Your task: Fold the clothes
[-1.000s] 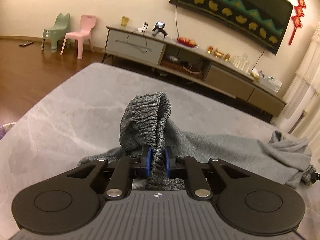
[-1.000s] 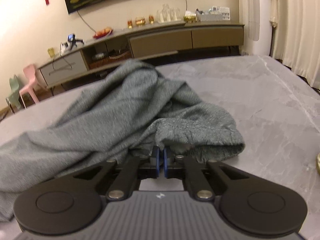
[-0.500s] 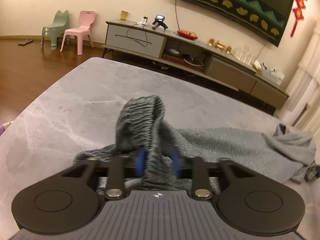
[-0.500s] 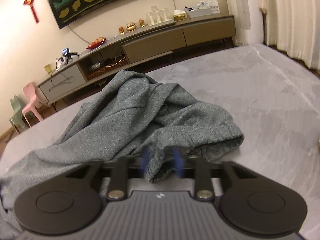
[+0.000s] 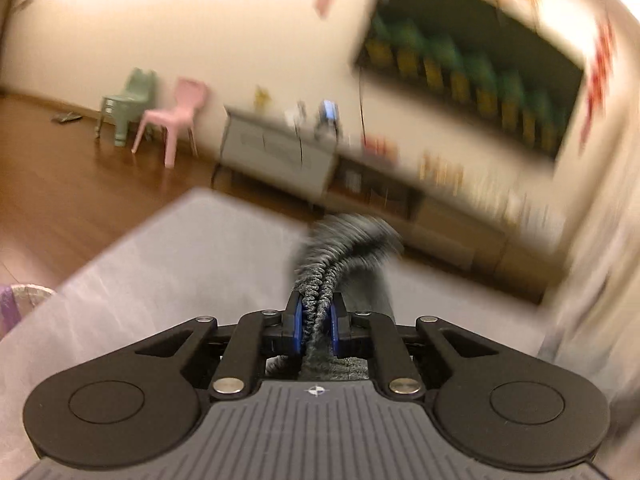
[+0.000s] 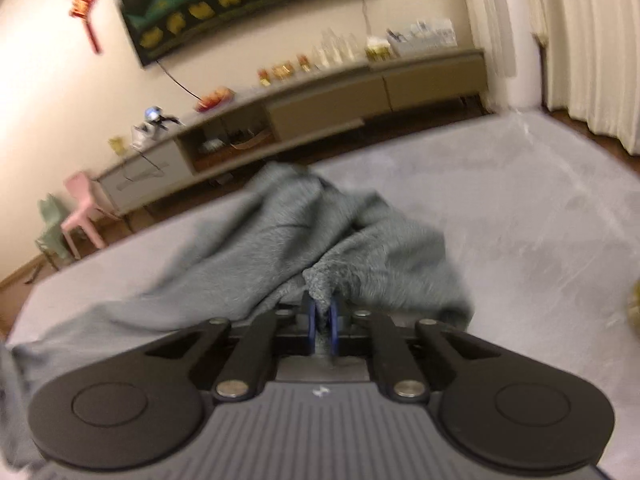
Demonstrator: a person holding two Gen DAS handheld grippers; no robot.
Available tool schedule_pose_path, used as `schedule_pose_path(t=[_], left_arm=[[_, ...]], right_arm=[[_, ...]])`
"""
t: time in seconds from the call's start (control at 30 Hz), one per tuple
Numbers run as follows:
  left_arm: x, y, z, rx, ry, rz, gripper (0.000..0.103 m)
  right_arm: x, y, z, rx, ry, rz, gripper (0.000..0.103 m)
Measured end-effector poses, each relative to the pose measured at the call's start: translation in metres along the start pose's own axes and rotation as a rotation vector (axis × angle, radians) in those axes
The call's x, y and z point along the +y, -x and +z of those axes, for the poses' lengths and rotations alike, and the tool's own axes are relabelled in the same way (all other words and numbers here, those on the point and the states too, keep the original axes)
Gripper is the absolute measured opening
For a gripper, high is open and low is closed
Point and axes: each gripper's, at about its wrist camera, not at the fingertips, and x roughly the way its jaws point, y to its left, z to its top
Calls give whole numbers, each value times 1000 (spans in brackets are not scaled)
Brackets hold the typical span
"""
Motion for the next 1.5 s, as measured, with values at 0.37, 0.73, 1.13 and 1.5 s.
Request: schedule_pose_path(t=[0.37, 0.73, 1.13, 1.5], left_arm=[[64, 39, 39, -85, 160, 78, 13], [47, 44, 34, -122, 122, 29, 13], [63, 59, 65, -266, 237, -103, 13], [37, -46, 68, -111, 186, -105, 13]], right_arm=[[-24, 105, -45, 122, 216, -191, 36], [40, -49, -11, 159, 300, 22, 65], [60, 59, 51, -144, 289, 294, 3], [41, -70, 181, -119, 299, -390, 5]])
